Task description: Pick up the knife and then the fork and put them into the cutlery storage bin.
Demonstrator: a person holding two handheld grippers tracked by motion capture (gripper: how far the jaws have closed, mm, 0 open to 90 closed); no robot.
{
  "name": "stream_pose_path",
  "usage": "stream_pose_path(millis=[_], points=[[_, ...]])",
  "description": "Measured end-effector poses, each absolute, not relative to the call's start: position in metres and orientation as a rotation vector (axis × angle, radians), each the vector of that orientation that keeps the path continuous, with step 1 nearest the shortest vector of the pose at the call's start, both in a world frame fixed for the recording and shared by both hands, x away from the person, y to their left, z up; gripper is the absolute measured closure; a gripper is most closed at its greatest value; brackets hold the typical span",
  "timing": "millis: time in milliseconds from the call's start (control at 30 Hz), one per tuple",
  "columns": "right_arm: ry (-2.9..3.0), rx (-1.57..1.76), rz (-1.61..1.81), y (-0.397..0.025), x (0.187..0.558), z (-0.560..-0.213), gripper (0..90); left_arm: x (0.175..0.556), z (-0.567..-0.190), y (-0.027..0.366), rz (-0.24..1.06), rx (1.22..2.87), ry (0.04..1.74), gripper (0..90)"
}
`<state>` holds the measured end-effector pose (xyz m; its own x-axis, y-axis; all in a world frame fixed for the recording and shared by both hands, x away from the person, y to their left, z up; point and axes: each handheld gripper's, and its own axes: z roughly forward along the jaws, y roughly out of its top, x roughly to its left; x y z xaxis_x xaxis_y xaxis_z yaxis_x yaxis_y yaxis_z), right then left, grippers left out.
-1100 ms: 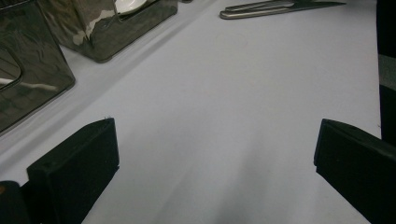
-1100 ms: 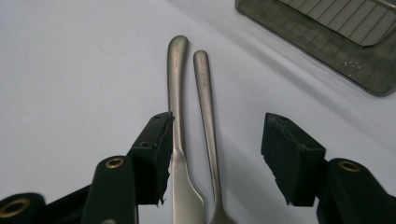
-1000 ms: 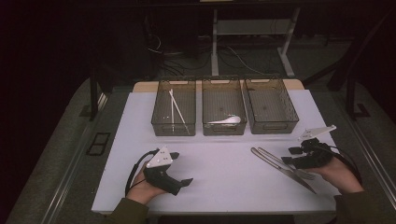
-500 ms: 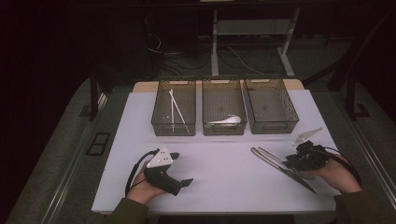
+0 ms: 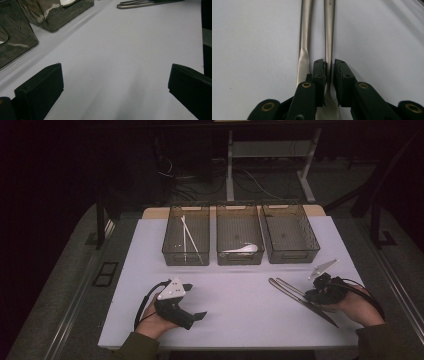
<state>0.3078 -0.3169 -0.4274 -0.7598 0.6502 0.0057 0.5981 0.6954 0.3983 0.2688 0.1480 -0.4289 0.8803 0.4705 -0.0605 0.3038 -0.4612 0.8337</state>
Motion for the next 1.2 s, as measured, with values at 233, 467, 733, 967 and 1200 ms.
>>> stream_pose_path(millis=[233,467,733,967,1200], points=[[2.792,1.015,0.477,-0.308,0.311,-0.425,80.2,0.269,-0.429,0.147,0.221,2.088,0.563,0.0],[2.832,1.036,0.400,-0.302,0.319,-0.423,84.1,0.269,-0.430,0.147,0.221,2.090,0.559,0.0],[2.822,1.068,0.454,-0.308,0.319,-0.423,84.4,0.269,-0.429,0.148,0.222,2.085,0.560,0.0],[2.779,1.128,0.580,-0.319,0.318,-0.420,84.3,0.269,-0.429,0.148,0.224,2.080,0.559,0.0],[2.696,1.192,0.724,-0.332,0.315,-0.411,84.4,0.269,-0.428,0.148,0.226,2.082,0.557,0.0]])
